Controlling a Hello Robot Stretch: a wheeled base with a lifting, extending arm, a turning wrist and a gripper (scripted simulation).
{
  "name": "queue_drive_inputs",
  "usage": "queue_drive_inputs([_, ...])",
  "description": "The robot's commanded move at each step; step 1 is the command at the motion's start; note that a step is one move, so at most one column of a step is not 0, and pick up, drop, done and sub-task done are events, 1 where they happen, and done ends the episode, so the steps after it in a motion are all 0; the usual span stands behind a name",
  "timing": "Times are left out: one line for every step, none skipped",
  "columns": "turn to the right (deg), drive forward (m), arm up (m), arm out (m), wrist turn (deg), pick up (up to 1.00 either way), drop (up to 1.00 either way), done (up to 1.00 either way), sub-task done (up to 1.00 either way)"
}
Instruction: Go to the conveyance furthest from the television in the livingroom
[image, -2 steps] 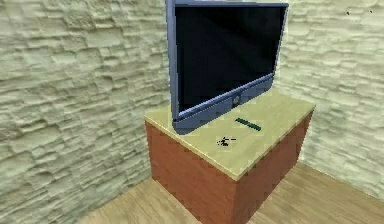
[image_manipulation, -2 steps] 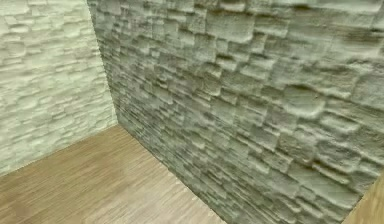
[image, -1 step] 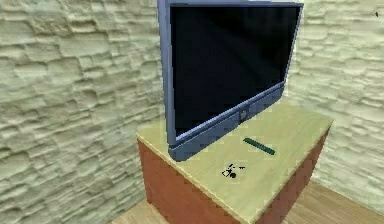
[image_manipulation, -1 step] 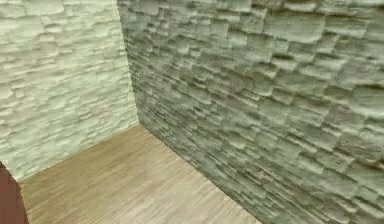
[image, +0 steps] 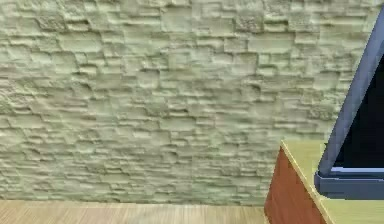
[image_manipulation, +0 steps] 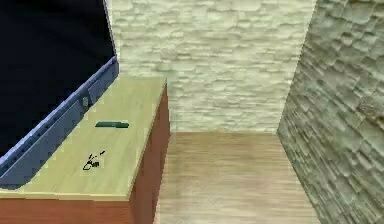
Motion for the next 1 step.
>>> queue_drive_inputs([-45.0,0.00,0.00,0.00,0.0,0.00,0.00,0.00,0.00])
